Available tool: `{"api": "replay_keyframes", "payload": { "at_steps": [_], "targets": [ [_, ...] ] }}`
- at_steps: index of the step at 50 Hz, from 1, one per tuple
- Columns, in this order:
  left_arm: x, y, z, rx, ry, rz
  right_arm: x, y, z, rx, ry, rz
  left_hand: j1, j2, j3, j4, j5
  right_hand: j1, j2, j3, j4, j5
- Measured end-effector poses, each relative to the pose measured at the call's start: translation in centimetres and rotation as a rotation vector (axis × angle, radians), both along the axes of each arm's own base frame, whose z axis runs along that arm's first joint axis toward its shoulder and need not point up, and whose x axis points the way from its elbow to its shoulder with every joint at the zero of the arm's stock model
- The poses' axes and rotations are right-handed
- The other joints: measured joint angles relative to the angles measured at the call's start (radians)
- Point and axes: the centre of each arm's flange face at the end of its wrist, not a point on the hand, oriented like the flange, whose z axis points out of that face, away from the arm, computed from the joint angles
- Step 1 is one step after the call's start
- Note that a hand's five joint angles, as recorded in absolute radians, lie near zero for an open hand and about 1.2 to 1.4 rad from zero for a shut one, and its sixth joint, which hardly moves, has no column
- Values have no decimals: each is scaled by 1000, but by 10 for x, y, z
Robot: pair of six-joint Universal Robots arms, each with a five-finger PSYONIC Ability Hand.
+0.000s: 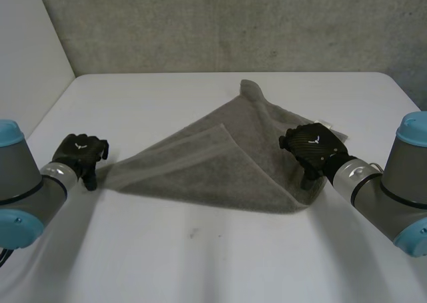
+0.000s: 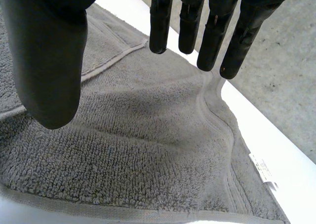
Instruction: Fold the towel.
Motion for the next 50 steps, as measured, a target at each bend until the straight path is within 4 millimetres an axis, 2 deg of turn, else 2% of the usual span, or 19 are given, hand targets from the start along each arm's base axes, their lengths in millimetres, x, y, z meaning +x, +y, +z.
{"api": "replay_keyframes", "payload": {
  "at_steps": [13, 17, 21, 23, 27, 34, 38, 42, 50],
  "targets": [
    [-1, 0, -9, 36, -2, -5, 0, 0, -2, 2, 3, 0, 58, 59, 59, 61, 62, 0, 0, 0, 0, 0],
    [-4, 3, -12, 55, 1, -21, 0, 0, -2, 2, 3, -1, 182, 175, 175, 178, 177, 0, 0, 0, 0, 0],
    [-7, 6, -12, 72, 8, -46, 0, -1, -2, 2, 2, -1, 459, 464, 464, 468, 467, 0, 0, 0, 0, 0],
    [-8, 7, -12, 78, 10, -52, 0, -1, -2, 2, 2, -2, 519, 532, 531, 532, 527, 0, 0, 0, 0, 0],
    [-8, 7, -7, 78, 12, -54, 0, -1, -1, 1, 2, -2, 567, 602, 600, 603, 588, 0, 0, 0, 0, 0],
    [0, 2, 17, 11, 2, -3, 0, 0, -1, 4, 2, 0, 580, 616, 616, 620, 600, 0, 0, 0, 0, 0],
    [7, -4, 26, -25, -7, 32, 1, 1, -1, 11, 4, 3, 580, 617, 617, 620, 604, 0, 0, 0, 0, 0],
    [19, -18, 32, -63, -37, 77, 2, 3, -1, 23, 5, 7, 580, 617, 617, 620, 605, 0, 0, 0, 0, 0],
    [46, -58, 18, -105, -211, 164, 6, 9, -2, 35, 7, 22, 586, 617, 617, 621, 605, 0, 0, 0, 0, 0]
  ]
}}
